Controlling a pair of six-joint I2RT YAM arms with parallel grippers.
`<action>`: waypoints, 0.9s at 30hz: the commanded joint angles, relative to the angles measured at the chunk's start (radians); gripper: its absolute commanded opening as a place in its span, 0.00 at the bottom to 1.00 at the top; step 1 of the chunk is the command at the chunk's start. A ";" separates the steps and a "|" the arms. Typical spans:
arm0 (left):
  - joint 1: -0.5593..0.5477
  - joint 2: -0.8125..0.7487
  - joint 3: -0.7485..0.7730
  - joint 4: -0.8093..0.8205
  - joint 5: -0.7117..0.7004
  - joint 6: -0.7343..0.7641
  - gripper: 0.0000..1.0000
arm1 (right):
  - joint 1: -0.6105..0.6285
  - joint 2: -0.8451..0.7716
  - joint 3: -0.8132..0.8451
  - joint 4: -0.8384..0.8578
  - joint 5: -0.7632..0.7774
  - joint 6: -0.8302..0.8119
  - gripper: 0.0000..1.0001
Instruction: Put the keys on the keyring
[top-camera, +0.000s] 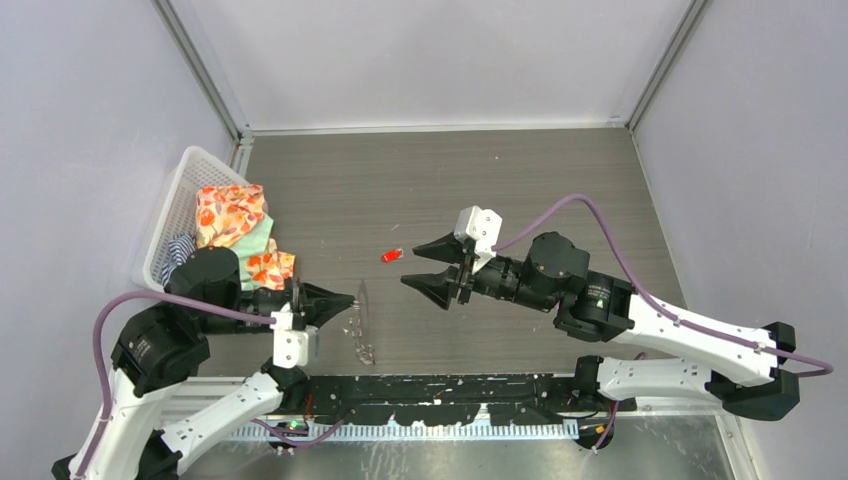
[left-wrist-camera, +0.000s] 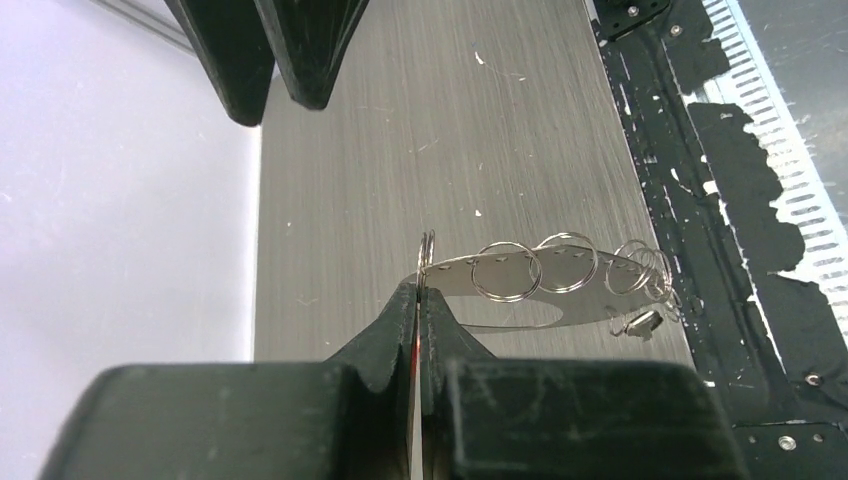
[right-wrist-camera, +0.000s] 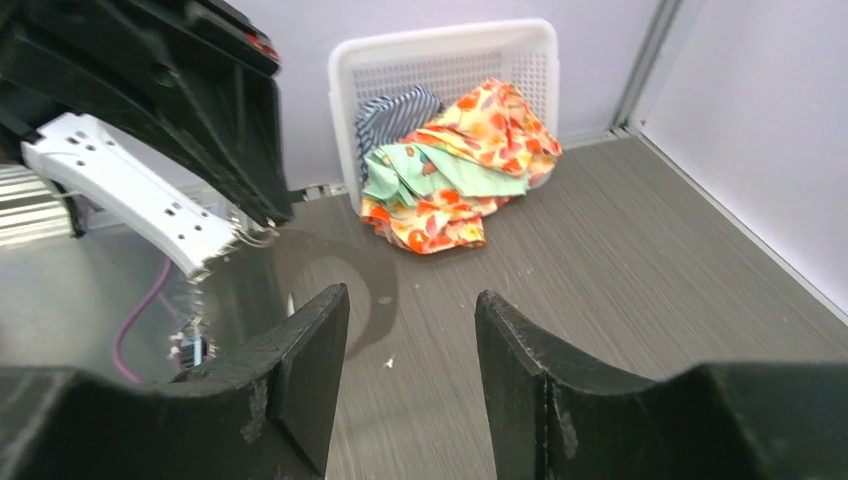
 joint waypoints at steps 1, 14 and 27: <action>0.001 -0.026 -0.007 0.037 0.024 0.066 0.00 | -0.016 0.001 -0.030 0.009 0.123 0.009 0.54; 0.001 0.044 0.030 -0.001 -0.123 -0.449 0.00 | -0.265 0.174 -0.106 -0.029 0.224 0.278 0.66; 0.001 0.065 0.060 -0.124 -0.104 -0.457 0.00 | -0.386 0.776 0.007 0.228 0.081 0.286 0.57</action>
